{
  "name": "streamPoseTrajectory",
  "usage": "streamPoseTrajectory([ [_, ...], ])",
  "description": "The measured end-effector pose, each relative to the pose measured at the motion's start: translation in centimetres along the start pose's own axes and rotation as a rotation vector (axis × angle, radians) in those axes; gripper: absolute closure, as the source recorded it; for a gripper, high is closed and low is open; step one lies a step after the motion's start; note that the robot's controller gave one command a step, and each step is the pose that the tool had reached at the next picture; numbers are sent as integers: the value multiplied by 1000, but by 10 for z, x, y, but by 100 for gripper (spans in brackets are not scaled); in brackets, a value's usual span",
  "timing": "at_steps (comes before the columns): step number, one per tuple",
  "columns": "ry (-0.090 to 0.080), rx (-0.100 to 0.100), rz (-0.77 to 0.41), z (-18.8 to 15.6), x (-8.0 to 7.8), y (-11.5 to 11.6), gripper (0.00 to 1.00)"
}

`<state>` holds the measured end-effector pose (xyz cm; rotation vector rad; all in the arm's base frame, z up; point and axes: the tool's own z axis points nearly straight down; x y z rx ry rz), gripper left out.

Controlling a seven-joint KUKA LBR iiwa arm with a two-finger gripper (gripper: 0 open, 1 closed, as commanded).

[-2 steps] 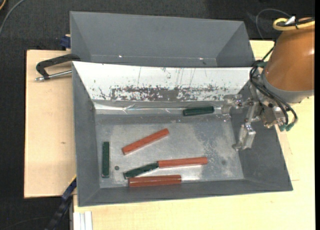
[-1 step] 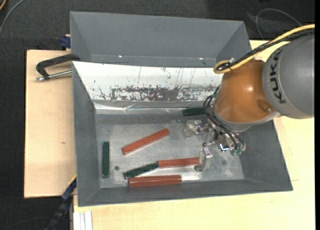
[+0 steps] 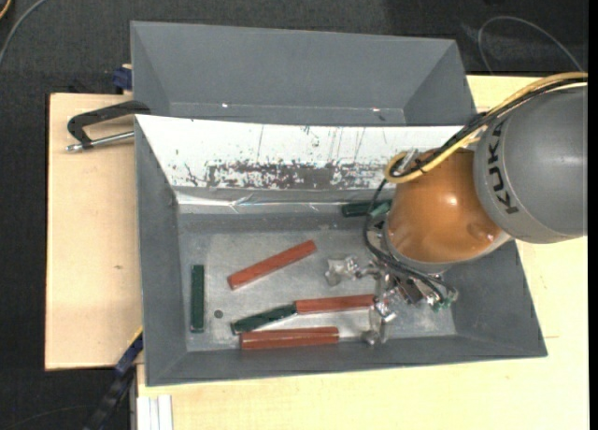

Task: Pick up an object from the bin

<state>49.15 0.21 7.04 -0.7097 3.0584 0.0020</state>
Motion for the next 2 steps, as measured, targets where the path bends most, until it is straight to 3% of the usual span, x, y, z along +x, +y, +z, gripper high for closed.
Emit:
streamPoseTrajectory([
  [1, -1, 1, 0, 0, 0, -1, 100],
  [2, -12, 7, 62, -139, -29, -27, 100],
])
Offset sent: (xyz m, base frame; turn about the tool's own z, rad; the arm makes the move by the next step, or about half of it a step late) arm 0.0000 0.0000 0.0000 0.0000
